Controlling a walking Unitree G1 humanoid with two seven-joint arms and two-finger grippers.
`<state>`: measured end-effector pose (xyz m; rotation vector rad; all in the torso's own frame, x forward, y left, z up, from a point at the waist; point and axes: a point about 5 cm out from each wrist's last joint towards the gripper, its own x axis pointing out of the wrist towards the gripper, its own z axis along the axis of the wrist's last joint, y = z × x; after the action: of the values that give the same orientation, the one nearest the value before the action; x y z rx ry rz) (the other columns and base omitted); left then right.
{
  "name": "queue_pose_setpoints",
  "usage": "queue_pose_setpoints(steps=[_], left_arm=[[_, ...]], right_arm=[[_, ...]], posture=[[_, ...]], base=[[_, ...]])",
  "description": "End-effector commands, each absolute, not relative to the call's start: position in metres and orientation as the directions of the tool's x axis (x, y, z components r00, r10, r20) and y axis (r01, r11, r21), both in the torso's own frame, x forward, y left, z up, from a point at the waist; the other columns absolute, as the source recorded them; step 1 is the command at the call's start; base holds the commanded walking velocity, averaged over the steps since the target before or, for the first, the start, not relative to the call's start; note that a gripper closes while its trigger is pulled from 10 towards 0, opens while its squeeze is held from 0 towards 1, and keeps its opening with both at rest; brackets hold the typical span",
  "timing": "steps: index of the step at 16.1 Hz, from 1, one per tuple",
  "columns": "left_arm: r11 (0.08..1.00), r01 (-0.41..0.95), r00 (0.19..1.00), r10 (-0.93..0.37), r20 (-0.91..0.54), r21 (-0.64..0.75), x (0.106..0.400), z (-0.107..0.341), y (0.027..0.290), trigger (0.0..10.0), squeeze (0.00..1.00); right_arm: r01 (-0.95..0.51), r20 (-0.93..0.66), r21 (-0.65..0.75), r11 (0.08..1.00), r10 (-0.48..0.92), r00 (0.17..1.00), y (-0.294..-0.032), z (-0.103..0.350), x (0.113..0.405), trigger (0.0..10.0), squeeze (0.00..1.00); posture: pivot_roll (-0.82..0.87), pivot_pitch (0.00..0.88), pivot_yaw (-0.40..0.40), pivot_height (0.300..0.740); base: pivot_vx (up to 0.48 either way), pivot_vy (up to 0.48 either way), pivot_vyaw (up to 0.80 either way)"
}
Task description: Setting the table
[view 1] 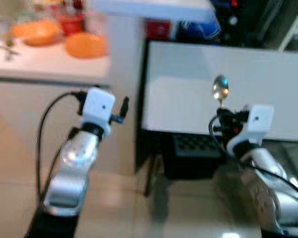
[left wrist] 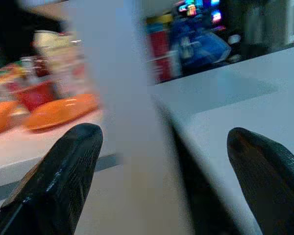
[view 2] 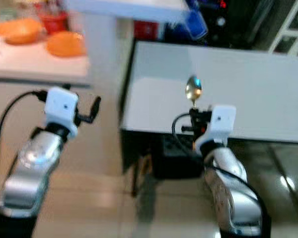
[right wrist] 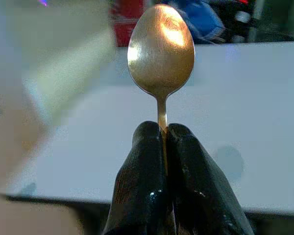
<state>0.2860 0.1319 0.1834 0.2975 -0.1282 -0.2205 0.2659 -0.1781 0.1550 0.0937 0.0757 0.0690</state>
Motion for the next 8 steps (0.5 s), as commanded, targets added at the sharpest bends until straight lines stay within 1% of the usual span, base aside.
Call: queue_pose_setpoints(steps=[1, 6, 8], left_arm=[[0.927, 0.188, 0.970, -0.227, 0.087, 0.323, 0.2857, 0.1835, 0.1357, 10.0, 0.00], [0.926, 0.202, 0.967, -0.241, 0.087, 0.319, 0.2859, 0.1823, 0.1323, 10.0, 0.00], [0.933, 0.212, 0.964, -0.249, 0.095, 0.292, 0.2871, 0.1847, 0.1279, 10.0, 0.00]], right_arm=[[-0.049, -0.070, 0.086, 0.995, 0.055, 0.996, -0.1792, 0.1585, 0.2677, 10.0, 0.00], [-0.024, -0.088, 0.071, 0.997, 0.030, 0.996, -0.1832, 0.1591, 0.2684, 10.0, 0.00], [-0.014, -0.087, 0.068, 0.998, 0.020, 0.996, -0.1851, 0.1600, 0.2688, 10.0, 0.00]], posture=[[-0.01, 0.000, -0.018, 0.740], [-0.02, 0.000, -0.009, 0.740], [-0.02, 0.000, -0.007, 0.740]], base=[[0.000, -0.461, 0.00], [0.000, -0.462, 0.00], [0.000, -0.459, 0.00]])
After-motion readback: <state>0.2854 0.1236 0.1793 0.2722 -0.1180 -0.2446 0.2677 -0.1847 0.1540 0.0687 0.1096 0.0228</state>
